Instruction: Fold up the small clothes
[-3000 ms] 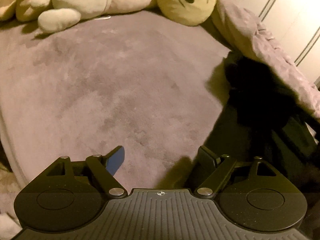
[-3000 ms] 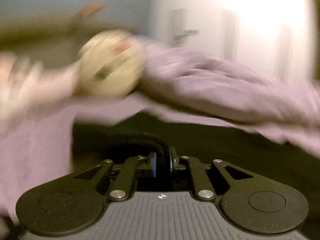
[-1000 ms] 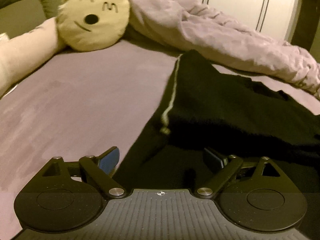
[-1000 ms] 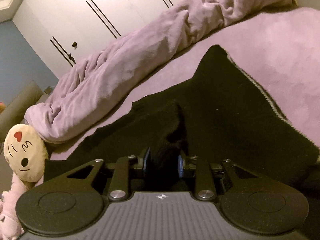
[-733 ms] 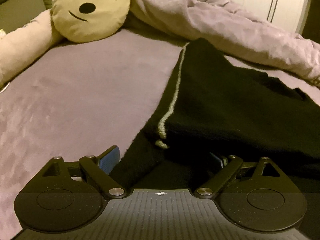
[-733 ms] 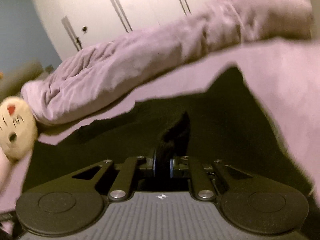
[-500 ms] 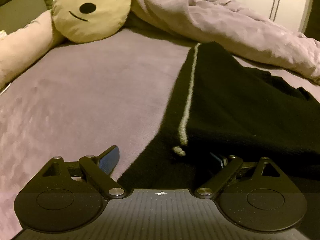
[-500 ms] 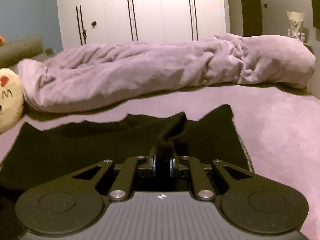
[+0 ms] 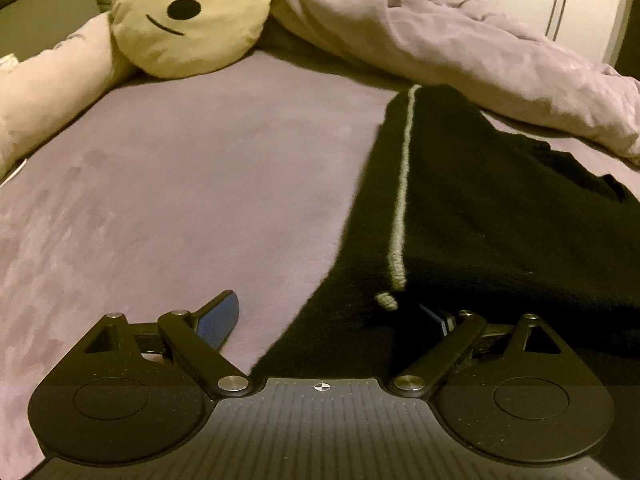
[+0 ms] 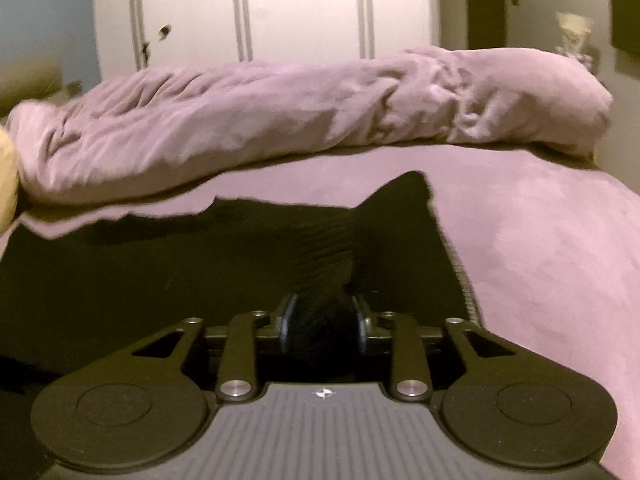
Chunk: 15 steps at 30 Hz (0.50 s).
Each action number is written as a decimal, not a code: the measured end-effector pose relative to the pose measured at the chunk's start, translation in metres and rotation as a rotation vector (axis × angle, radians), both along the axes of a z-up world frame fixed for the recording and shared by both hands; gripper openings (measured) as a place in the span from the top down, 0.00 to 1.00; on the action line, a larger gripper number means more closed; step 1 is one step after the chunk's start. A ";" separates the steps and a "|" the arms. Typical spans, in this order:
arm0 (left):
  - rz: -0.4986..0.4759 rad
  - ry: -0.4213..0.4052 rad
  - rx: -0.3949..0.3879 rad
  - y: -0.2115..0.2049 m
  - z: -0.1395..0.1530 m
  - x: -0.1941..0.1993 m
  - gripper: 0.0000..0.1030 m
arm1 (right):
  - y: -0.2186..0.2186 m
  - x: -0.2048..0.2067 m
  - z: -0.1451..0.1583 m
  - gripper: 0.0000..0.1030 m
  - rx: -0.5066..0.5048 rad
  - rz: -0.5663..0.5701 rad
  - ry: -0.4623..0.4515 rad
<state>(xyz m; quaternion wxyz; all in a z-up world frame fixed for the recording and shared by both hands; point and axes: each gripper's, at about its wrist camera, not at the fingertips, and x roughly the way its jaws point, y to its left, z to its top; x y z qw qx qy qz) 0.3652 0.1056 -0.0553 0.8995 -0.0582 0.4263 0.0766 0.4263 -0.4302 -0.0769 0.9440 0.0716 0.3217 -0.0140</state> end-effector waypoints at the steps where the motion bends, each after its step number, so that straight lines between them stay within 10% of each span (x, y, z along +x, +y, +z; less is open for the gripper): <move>1: -0.005 0.001 -0.002 0.001 0.000 -0.001 0.08 | -0.003 -0.005 0.002 0.73 0.000 -0.024 -0.016; 15: -0.022 -0.080 -0.085 -0.009 0.038 0.004 0.08 | 0.016 -0.006 0.006 0.79 0.024 0.049 -0.037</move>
